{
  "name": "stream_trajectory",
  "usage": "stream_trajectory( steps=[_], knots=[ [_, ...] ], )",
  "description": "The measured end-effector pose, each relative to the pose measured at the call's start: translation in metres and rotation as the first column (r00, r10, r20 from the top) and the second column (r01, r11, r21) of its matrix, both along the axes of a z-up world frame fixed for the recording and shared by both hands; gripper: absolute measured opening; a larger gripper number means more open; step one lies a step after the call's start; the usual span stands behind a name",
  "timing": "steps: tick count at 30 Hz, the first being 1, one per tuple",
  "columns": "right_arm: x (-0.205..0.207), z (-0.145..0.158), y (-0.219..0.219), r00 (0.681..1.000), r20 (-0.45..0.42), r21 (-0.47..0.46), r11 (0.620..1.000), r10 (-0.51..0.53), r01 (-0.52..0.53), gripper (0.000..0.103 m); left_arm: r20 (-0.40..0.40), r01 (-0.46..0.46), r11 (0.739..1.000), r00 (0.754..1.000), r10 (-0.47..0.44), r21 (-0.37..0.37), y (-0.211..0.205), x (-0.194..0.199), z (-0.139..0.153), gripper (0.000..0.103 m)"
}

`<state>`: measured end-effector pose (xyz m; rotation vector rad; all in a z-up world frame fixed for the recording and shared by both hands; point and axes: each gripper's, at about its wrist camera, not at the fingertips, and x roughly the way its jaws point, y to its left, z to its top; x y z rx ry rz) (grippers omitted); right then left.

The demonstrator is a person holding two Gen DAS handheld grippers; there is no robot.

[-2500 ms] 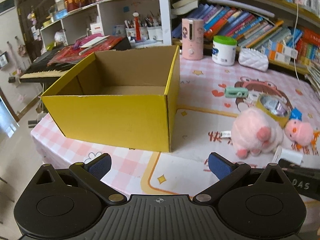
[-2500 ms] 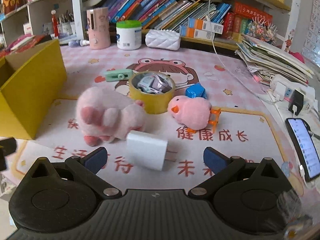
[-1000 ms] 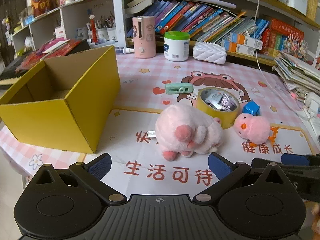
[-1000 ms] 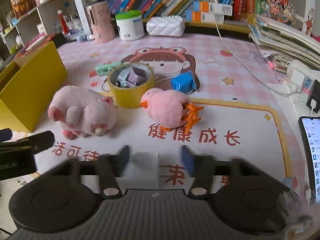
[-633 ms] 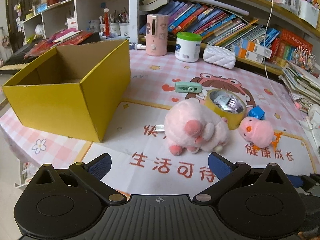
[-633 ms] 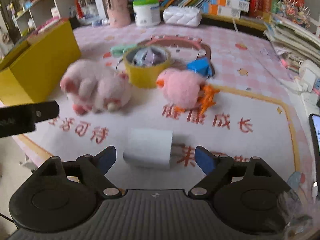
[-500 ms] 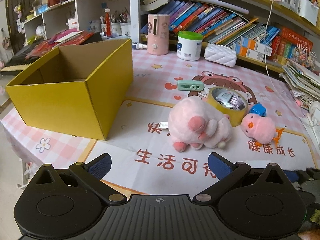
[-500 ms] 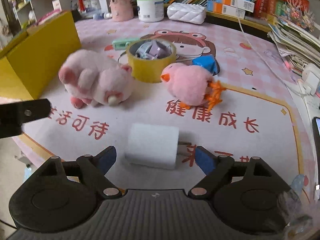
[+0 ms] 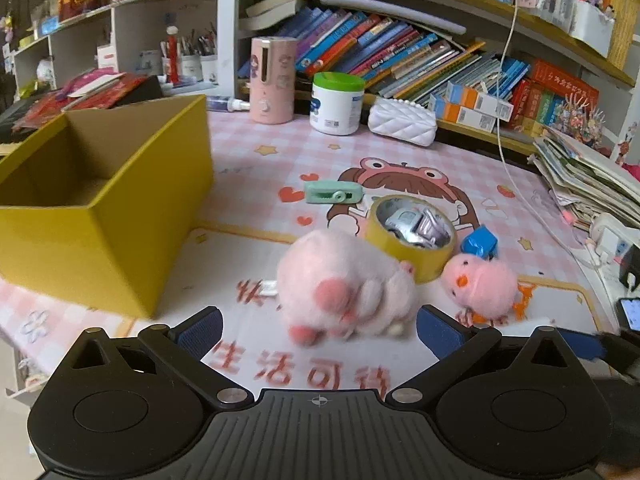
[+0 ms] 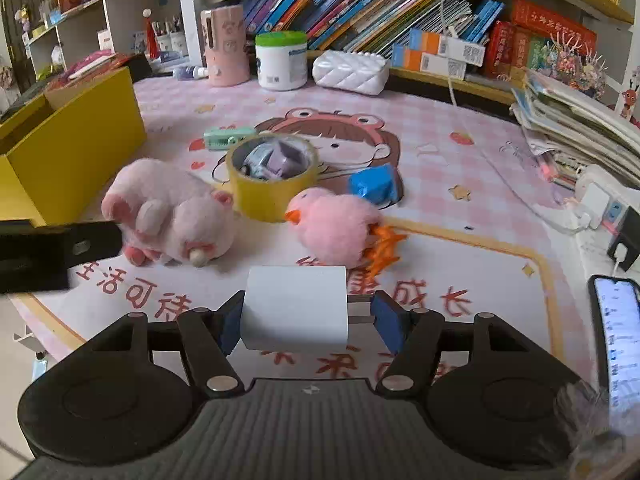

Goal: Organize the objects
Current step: 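Grasp the pink plush pig with the left tool while the right tool lifts the charger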

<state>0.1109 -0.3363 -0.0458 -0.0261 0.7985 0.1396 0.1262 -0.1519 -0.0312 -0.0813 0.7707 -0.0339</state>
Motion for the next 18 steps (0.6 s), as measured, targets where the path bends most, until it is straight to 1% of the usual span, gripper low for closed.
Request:
stream_trajectory(
  steps=[2,6,9,14,15,16,18],
  knots=[
    [-0.001,0.005,-0.007,1.000,0.014,0.002,1.000,0.001,-0.002,0.064,-0.016,-0.015,1.000,1.000,0.014,-0.019,-0.001,0.014,-0.007,0.103],
    [-0.002,0.011,-0.013,0.999,0.037,-0.019,1.000,0.012,-0.011,0.064,-0.063,-0.072,0.992,0.996,0.065,-0.105,0.003,0.040,-0.021,0.103],
    [-0.003,0.014,-0.016,0.998,0.042,-0.027,0.999,0.037,-0.036,0.064,-0.093,-0.105,0.985,0.991,0.093,-0.135,0.003,0.054,-0.031,0.103],
    [-0.005,0.016,-0.017,0.996,0.054,-0.038,0.997,0.064,-0.062,0.064,-0.155,-0.121,0.968,0.984,0.087,-0.221,0.005,0.065,-0.044,0.102],
    [-0.004,0.016,-0.017,0.997,0.055,-0.040,0.997,0.062,-0.060,0.064,-0.167,-0.115,0.967,0.983,0.078,-0.227,0.004,0.066,-0.045,0.102],
    [-0.003,0.016,-0.018,0.997,0.055,-0.041,0.998,0.058,-0.056,0.064,-0.177,-0.106,0.968,0.982,0.066,-0.226,0.003,0.067,-0.047,0.099],
    [-0.002,0.016,-0.019,0.998,0.048,-0.037,0.998,0.051,-0.049,0.064,-0.171,-0.081,0.974,0.984,0.044,-0.214,0.000,0.066,-0.046,0.096]
  ],
)
